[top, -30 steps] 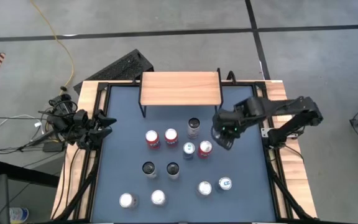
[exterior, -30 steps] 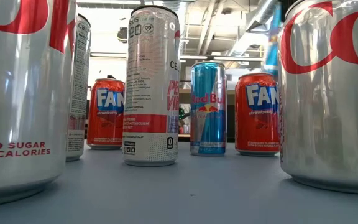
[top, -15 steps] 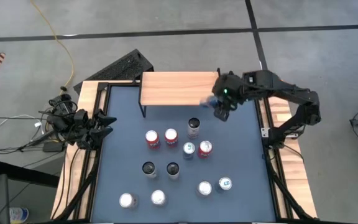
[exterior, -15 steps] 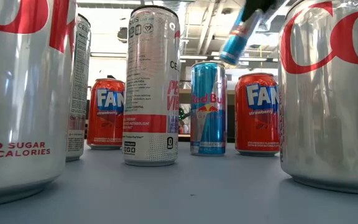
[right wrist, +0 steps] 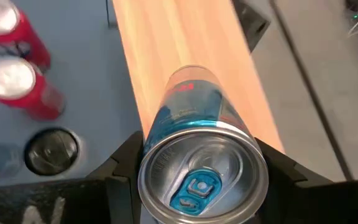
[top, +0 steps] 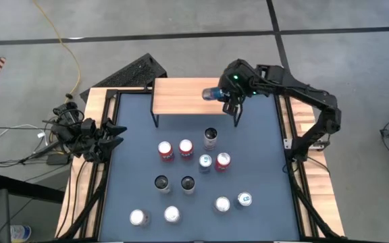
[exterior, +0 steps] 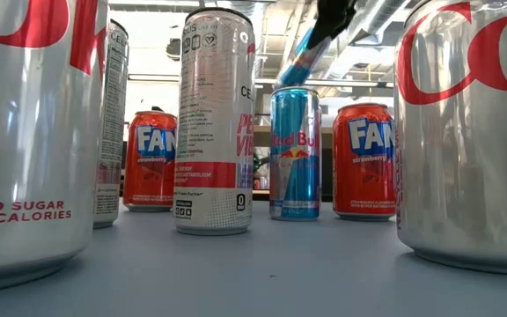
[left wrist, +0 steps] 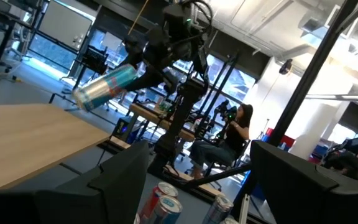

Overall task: Place canned beverage on shelf
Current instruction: Put the middle blue soda can on the shelf

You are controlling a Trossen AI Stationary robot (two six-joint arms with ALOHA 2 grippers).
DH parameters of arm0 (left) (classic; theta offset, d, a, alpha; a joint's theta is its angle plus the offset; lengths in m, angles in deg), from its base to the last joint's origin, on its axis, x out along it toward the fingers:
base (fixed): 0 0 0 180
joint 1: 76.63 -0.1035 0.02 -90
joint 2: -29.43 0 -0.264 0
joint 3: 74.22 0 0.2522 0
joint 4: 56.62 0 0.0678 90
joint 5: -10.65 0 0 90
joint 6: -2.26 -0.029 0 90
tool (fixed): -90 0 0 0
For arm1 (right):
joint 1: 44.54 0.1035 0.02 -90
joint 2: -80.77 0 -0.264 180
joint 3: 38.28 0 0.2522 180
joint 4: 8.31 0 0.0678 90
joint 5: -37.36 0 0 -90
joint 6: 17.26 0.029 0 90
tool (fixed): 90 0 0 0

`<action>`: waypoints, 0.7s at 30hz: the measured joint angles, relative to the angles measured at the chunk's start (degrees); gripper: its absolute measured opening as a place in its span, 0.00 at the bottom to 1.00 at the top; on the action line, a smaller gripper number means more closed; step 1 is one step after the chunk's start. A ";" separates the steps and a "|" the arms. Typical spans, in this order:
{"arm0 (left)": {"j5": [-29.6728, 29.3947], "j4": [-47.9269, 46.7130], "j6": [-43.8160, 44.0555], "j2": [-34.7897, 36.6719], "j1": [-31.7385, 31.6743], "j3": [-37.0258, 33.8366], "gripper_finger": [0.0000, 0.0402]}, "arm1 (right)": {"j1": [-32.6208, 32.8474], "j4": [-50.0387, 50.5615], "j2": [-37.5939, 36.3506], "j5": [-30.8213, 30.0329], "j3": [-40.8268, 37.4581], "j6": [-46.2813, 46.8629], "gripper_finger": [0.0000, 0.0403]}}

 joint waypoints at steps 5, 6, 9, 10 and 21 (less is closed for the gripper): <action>-1.22 0.00 -0.02 -0.01 -0.01 0.00 0.68 | -2.32 2.20 4.79 0.53 1.40 -4.12 0.49; -1.28 0.00 -0.02 -0.01 -0.01 0.00 0.68 | -2.43 3.01 5.96 0.52 2.98 -4.88 0.49; -1.29 0.02 -0.04 -0.01 -0.01 0.00 0.68 | -3.17 6.26 9.71 0.51 10.35 -7.10 0.50; -1.29 0.02 -0.08 -0.01 -0.01 0.00 0.68 | -3.36 8.76 11.28 0.55 13.59 -7.68 0.50; -3.37 0.66 -2.95 0.09 -0.05 0.00 0.68 | -4.81 9.77 15.60 1.27 23.74 -12.17 0.50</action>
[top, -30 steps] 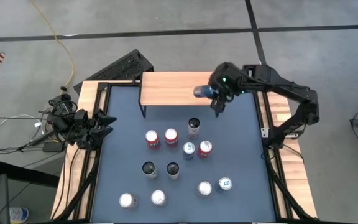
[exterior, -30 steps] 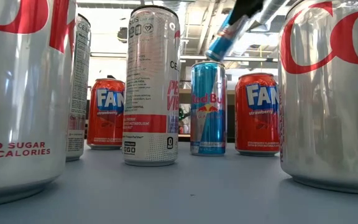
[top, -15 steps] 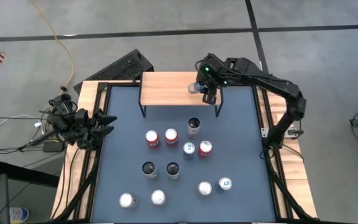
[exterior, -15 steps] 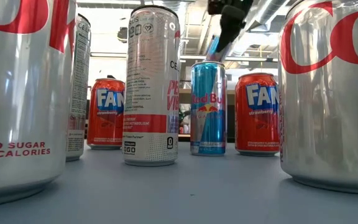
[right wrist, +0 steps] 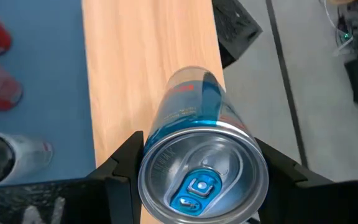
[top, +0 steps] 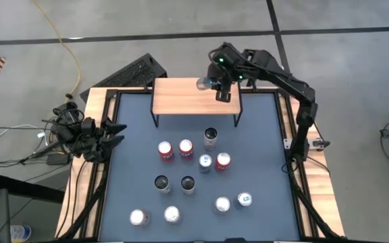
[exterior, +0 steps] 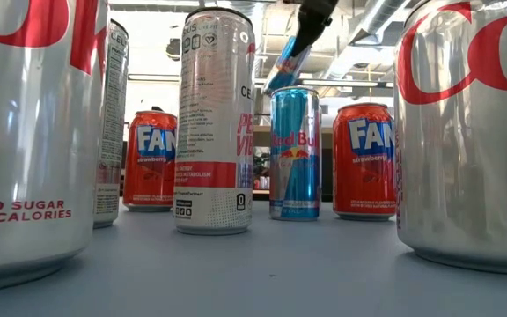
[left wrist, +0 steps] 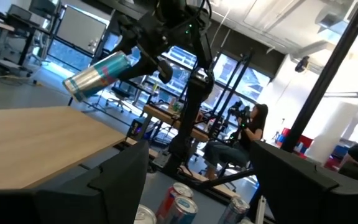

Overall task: Place canned beverage on shelf
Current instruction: Put the middle blue soda can on the shelf

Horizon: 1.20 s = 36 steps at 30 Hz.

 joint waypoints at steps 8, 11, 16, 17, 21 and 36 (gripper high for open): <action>-0.71 0.00 0.16 0.02 0.00 0.00 0.68 | -0.80 5.17 1.00 3.16 -0.03 0.33 0.50; -0.81 -0.01 -0.31 0.01 0.00 0.00 0.68 | -0.67 9.26 1.25 3.79 -0.13 0.99 0.50; -0.83 -0.02 -0.35 0.02 0.00 0.00 0.68 | -0.87 13.22 2.31 3.37 -0.18 2.80 0.50; -0.83 -0.02 -0.34 0.02 0.00 0.00 0.68 | -0.84 13.23 2.31 3.38 -0.20 3.11 0.50; -0.84 -0.07 -0.32 0.02 0.00 0.00 0.68 | -0.71 13.70 2.02 3.62 -0.09 3.46 0.50; -0.87 -0.04 -1.11 0.02 0.00 0.00 0.68 | -0.63 15.50 2.11 3.40 -0.09 5.01 0.51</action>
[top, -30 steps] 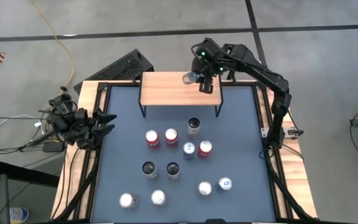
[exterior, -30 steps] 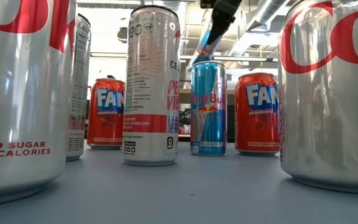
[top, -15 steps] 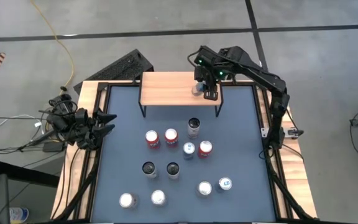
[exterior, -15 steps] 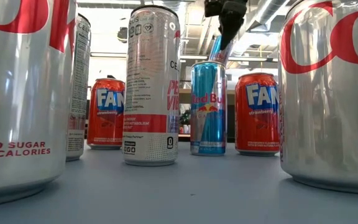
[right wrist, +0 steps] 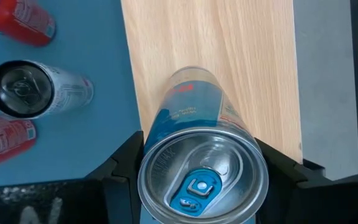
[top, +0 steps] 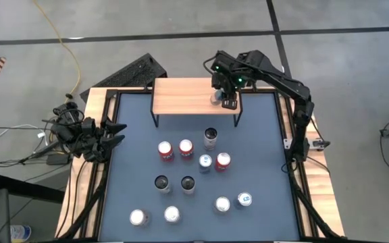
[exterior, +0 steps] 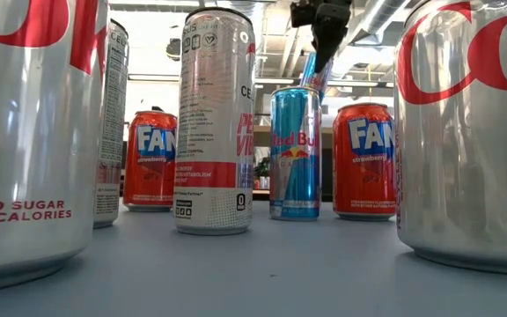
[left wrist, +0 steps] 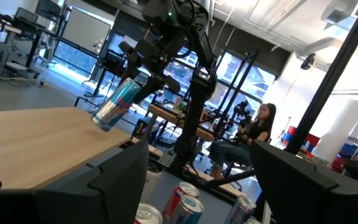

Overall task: Place canned beverage on shelf
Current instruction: Put the middle blue soda can on the shelf

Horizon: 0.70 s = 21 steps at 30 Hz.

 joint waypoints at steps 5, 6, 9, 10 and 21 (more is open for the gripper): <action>0.00 0.00 0.26 0.00 0.00 0.00 0.68 | -0.22 0.00 0.00 -0.02 0.00 0.00 0.51; 0.00 0.00 0.28 0.00 0.00 0.00 0.68 | -0.33 0.00 0.00 -0.02 0.00 0.00 0.51; 0.00 0.00 0.22 0.00 0.00 0.00 0.68 | -0.52 0.00 0.00 -0.04 0.00 0.00 0.51; 0.00 0.00 0.13 0.00 0.00 0.00 0.68 | -0.52 0.02 0.00 -0.07 0.00 0.00 0.51; 0.00 0.00 0.00 0.00 0.00 0.00 0.68 | -0.64 0.02 0.00 -0.09 0.00 -0.02 0.51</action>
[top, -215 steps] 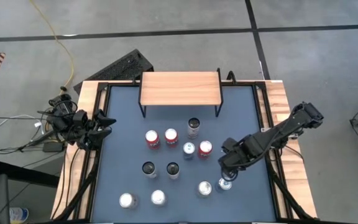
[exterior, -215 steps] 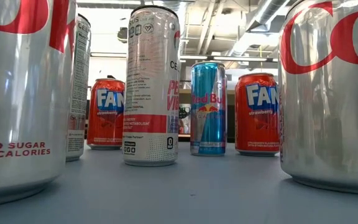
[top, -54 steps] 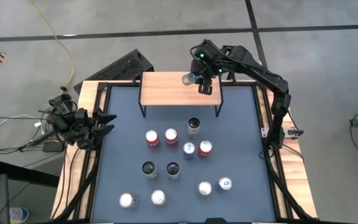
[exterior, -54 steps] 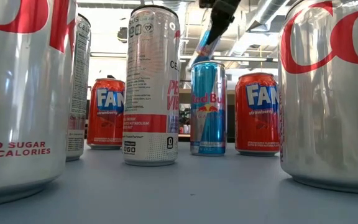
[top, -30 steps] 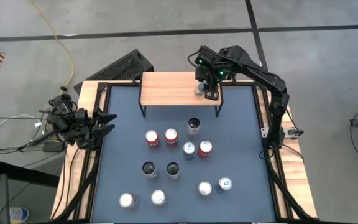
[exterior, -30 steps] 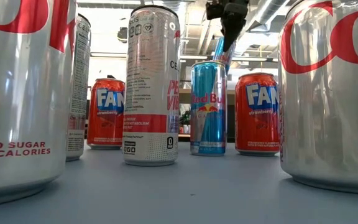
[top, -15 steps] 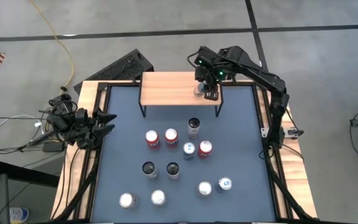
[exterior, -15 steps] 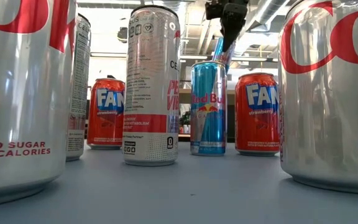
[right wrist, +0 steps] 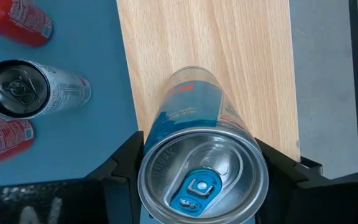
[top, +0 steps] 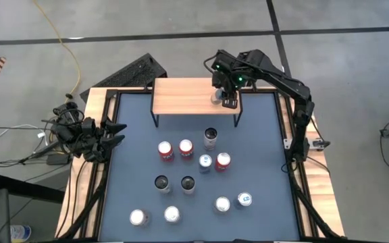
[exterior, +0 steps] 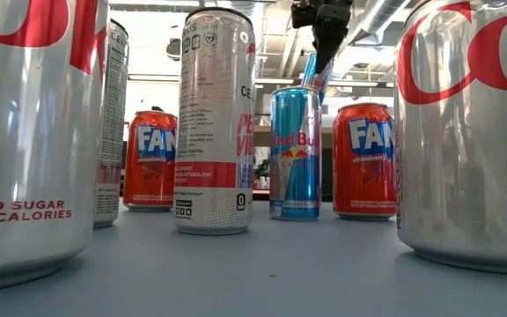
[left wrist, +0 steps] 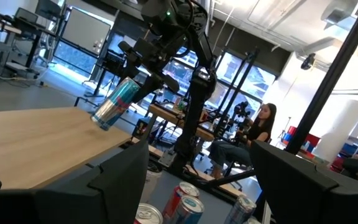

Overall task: Place canned beverage on shelf
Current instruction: Put the middle blue soda can on the shelf

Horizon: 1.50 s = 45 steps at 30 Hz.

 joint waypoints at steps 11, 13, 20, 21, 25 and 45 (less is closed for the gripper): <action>-0.01 0.00 -0.02 0.00 0.00 0.00 0.68 | -0.24 0.00 0.00 -0.17 -0.02 -0.13 0.51; -0.02 0.00 -0.03 0.00 0.00 0.00 0.68 | -0.29 0.00 0.00 -0.17 -0.02 -0.13 0.51; 0.00 0.02 0.00 0.00 0.00 0.00 0.68 | 0.06 0.02 1.93 -1.12 -0.11 -0.80 0.51; -0.03 0.01 0.01 -0.02 0.01 0.00 0.68 | 0.16 -0.08 1.97 -1.64 -0.11 -1.19 0.52; -0.39 0.02 -0.02 -0.02 0.00 0.00 0.68 | 0.61 0.02 1.97 -1.46 -0.11 -1.51 0.56; -1.09 0.02 -0.04 -0.02 0.02 0.00 0.68 | 0.51 0.00 1.99 -1.44 -0.04 -0.55 0.58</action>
